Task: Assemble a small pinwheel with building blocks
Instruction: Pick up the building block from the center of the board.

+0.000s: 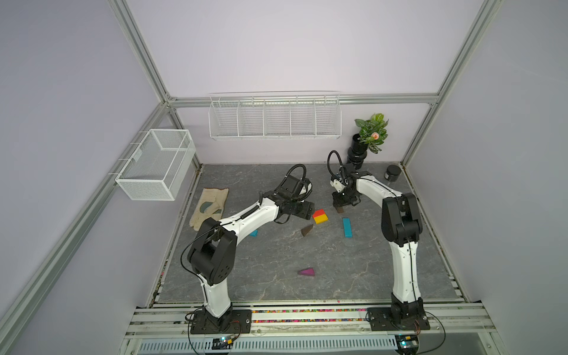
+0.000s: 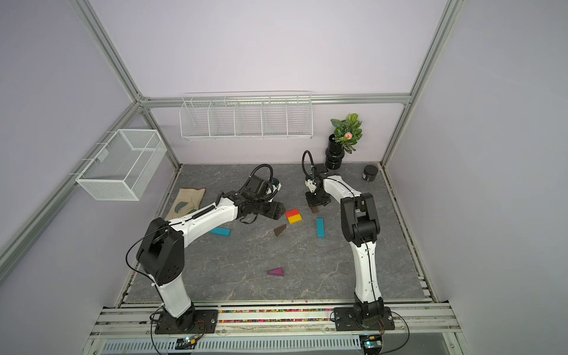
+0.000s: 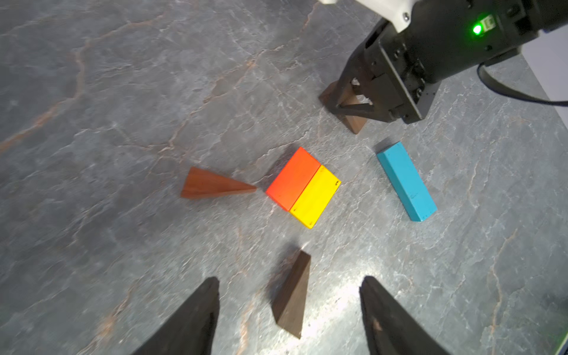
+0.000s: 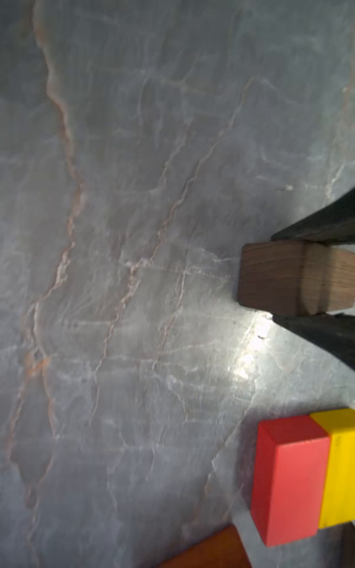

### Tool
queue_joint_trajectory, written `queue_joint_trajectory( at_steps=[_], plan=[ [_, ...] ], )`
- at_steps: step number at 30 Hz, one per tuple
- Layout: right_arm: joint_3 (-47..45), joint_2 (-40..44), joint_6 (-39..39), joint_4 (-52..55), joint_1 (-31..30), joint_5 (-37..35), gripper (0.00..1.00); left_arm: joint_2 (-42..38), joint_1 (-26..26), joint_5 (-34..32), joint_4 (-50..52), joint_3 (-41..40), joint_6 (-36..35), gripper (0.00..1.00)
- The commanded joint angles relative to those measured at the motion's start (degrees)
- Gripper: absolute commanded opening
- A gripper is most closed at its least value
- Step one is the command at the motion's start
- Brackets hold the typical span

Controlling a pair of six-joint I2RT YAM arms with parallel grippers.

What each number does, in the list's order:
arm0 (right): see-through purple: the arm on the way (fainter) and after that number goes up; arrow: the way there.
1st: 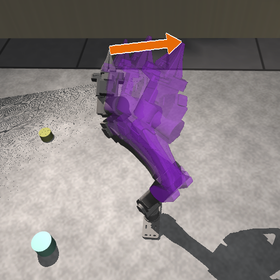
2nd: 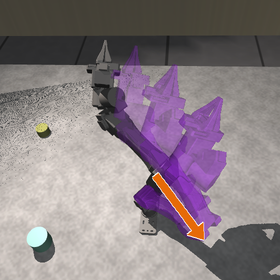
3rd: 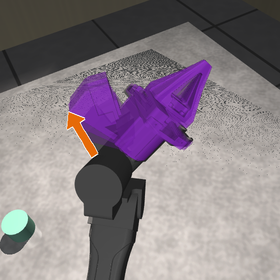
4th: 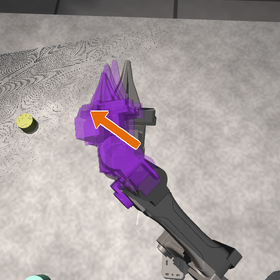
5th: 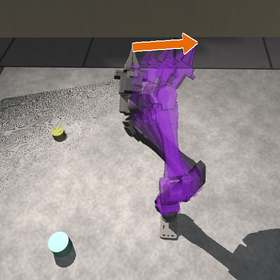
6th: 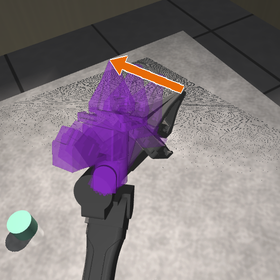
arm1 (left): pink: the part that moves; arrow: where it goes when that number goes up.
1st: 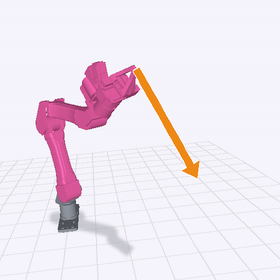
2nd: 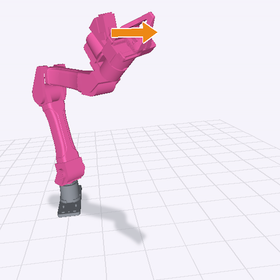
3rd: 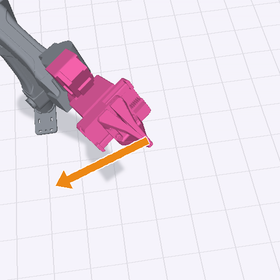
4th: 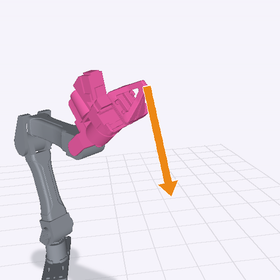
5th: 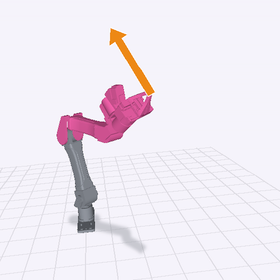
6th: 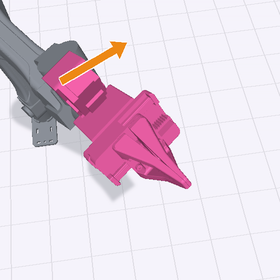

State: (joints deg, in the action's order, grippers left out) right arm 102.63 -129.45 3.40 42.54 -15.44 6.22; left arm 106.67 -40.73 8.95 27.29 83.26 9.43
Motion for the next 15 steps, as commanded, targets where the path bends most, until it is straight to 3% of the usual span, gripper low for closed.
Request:
queue_joint_trajectory(
  at_steps=[1,10,15],
  plan=[
    [-1.62,0.98,-5.15,-2.77,0.98,7.12,0.27,5.02,-1.35,0.51,3.66,6.6,1.24,0.75],
    [-11.98,6.54,-24.88,-19.49,6.3,23.85,0.27,18.35,-1.91,1.97,8.87,23.33,4.39,0.74],
    [-14.14,6.75,-31.78,-26.18,7.53,28.0,0.28,22.18,-1.98,3.2,9.49,28.21,6.03,0.74]
  ],
)
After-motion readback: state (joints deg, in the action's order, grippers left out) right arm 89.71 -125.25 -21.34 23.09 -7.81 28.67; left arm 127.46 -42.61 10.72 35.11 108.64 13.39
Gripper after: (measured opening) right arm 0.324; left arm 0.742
